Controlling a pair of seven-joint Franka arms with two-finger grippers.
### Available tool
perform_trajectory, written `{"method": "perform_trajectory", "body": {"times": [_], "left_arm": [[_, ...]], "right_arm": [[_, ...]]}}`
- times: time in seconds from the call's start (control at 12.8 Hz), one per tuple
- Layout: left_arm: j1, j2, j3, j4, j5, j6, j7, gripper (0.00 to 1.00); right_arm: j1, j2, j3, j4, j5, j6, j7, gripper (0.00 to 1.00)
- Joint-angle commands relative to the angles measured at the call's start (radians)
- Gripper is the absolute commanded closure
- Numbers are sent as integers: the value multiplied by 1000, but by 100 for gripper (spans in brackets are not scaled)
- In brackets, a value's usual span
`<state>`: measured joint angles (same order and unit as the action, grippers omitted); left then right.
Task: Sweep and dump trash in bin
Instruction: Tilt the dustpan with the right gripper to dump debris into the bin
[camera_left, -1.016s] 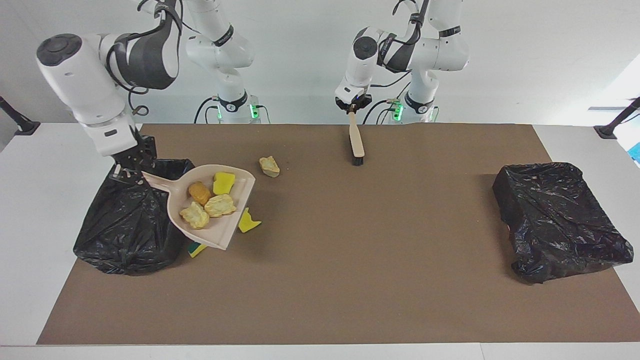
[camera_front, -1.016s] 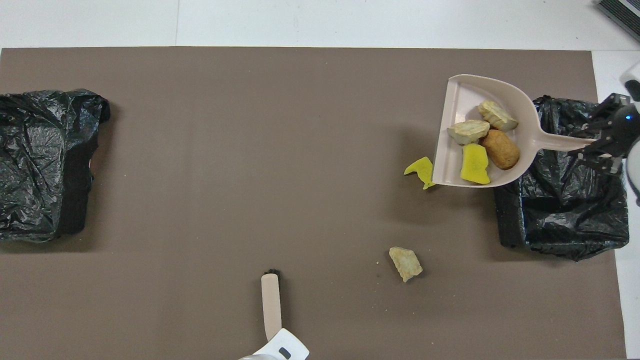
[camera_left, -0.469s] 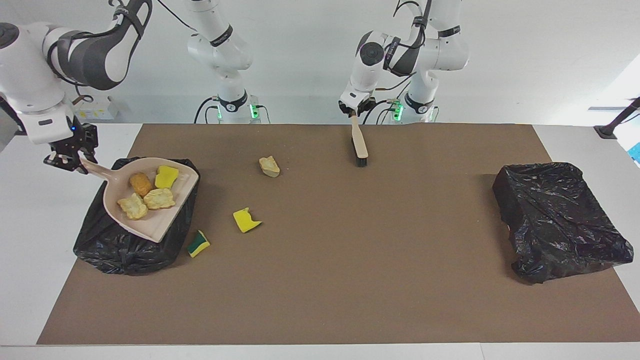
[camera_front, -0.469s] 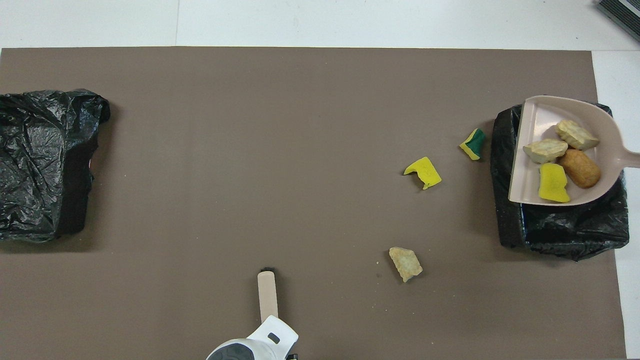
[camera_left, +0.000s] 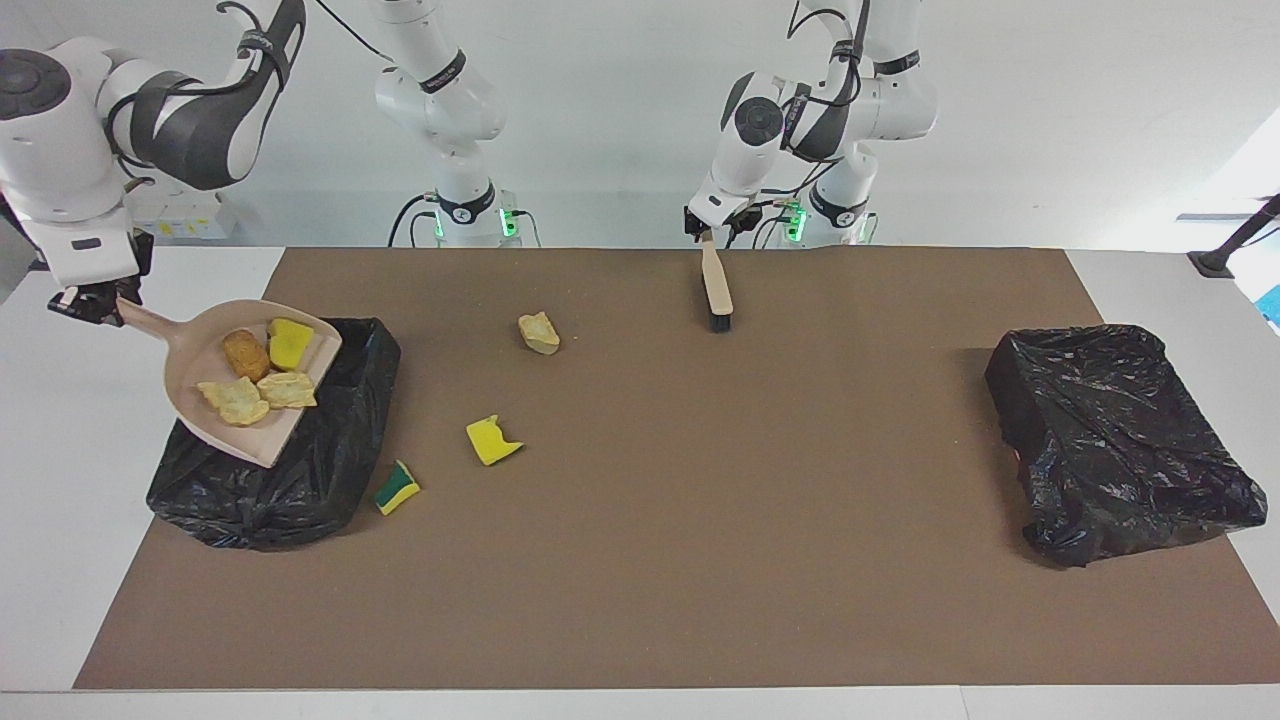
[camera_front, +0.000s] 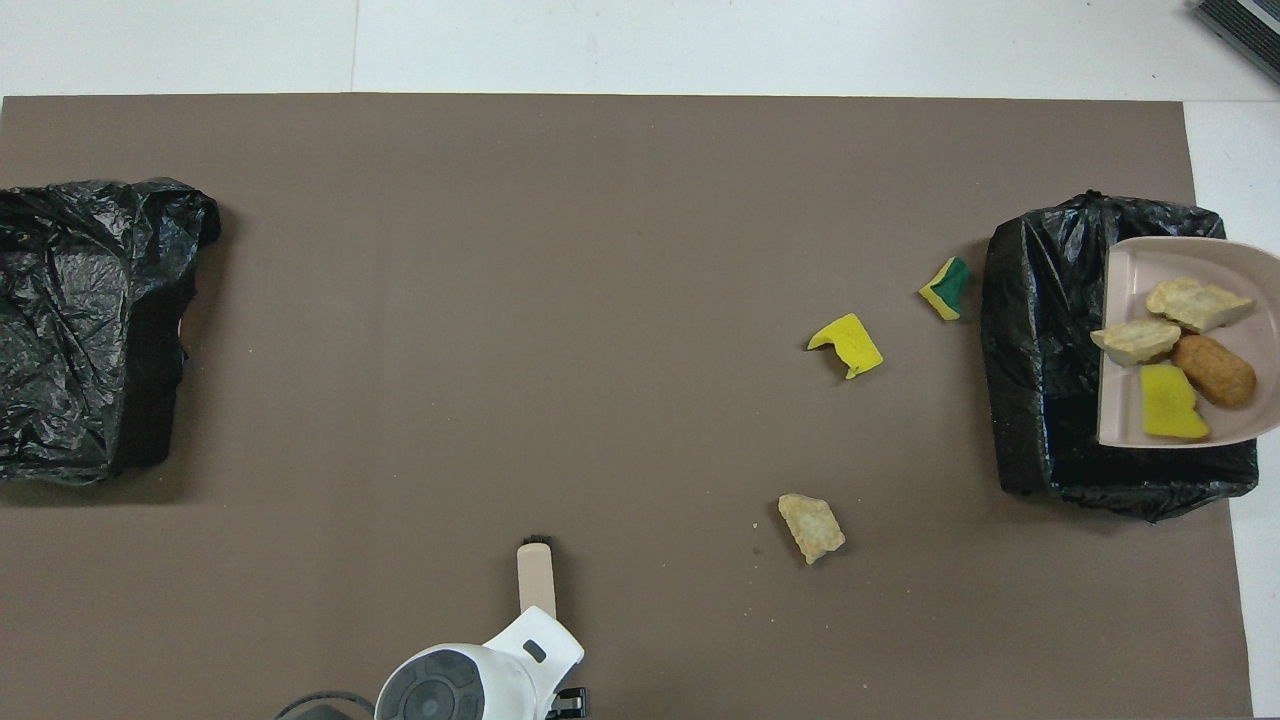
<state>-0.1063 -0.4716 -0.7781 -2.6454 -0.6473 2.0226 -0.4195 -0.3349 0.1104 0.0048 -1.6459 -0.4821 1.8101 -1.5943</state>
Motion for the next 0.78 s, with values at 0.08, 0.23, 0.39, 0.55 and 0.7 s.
{"method": "perform_trajectory", "body": {"times": [0.08,0.23,0.39,0.55,0.7], "left_arm": [[40,129,13,57,150,87,50,0],[50,195,99,123,285,90,51,0],[48,269,178,209,404,84,50,0],[45,318,250,296,478,77,51,0],[36,358,325,372,561,73,51,0]], "right_arm": [[11,-32,14,-25,-154,-41,109,100],[60,-44,15,-35,-229,-113,256,100],[99,-61,18,-57,-315,-150,341,100],[109,-64,17,-63,-332,-152,343,100],[112,-64,17,-60,-367,-155,324,100]]}}
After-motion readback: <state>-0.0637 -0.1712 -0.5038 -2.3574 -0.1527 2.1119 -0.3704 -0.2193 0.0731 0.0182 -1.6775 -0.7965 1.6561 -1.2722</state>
